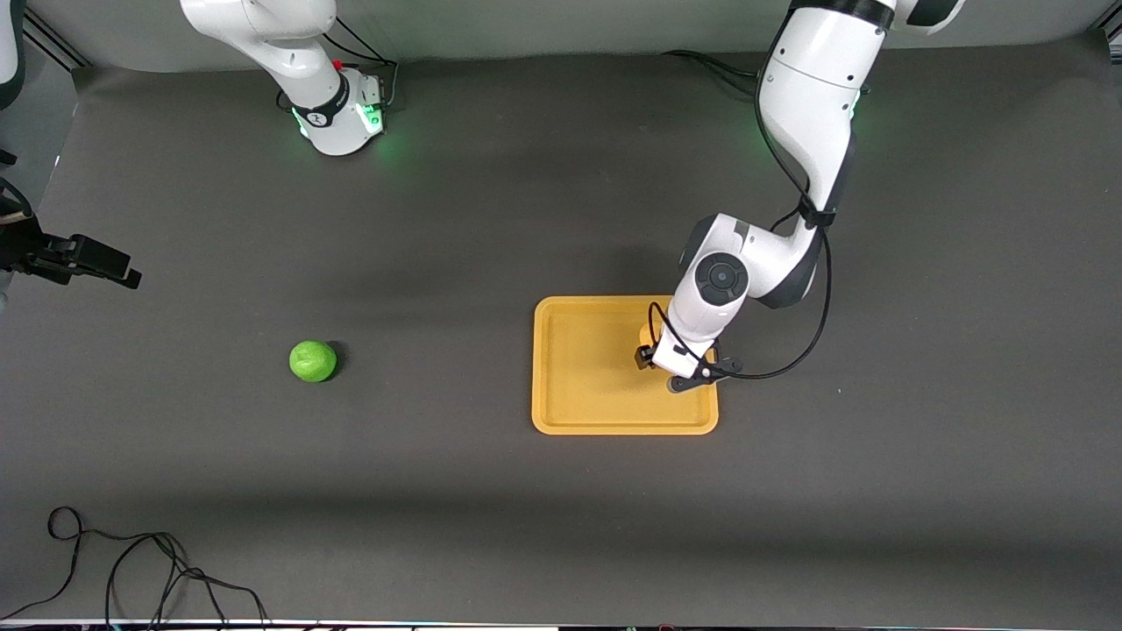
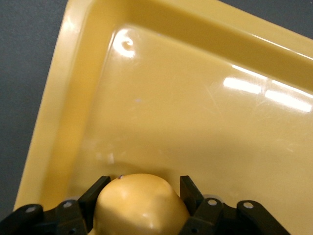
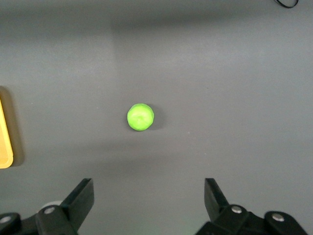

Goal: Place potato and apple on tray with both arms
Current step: 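Carry the potato with the left gripper onto the tray, then release the potato and withdraw the left gripper while the right gripper reaches the apple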

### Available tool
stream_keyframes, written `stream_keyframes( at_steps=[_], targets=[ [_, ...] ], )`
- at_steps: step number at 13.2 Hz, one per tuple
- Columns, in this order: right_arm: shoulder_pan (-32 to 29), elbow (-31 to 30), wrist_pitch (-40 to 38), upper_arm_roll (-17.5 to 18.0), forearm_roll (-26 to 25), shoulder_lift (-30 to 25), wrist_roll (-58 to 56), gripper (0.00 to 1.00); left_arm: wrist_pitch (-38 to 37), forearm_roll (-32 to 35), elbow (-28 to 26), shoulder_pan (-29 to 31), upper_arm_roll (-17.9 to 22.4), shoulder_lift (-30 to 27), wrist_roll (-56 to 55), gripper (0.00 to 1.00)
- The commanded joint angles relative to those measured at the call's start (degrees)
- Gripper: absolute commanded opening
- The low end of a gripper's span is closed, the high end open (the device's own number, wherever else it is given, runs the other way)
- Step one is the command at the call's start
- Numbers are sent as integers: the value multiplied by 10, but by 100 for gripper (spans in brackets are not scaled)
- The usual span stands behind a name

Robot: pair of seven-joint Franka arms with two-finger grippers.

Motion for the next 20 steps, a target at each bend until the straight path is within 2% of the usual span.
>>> stream_keyframes(
  at_steps=[1, 2, 4, 7, 13, 16, 20],
  targets=[
    [4, 4, -7, -4, 3, 0, -7, 100, 6, -3, 11, -7, 5, 8, -12, 92],
    [4, 4, -7, -4, 4, 0, -7, 100, 6, -3, 12, -6, 5, 8, -12, 96],
    [4, 4, -7, -4, 3, 0, -7, 100, 6, -4, 14, -4, 5, 7, -6, 96],
    [4, 3, -7, -4, 4, 0, -7, 100, -47, 0, 40, 6, 6, -11, -5, 96],
    [13, -6, 2, 0, 3, 2, -4, 100, -353, 12, 134, 74, 10, -121, 132, 96],
    [46, -60, 66, 0, 4, 0, -4, 100, -464, 78, 134, 111, 10, -193, 190, 95],
    [65, -184, 221, 0, 4, 3, 0, 100, -545, 105, 132, 193, 10, -260, 311, 94]
  ],
)
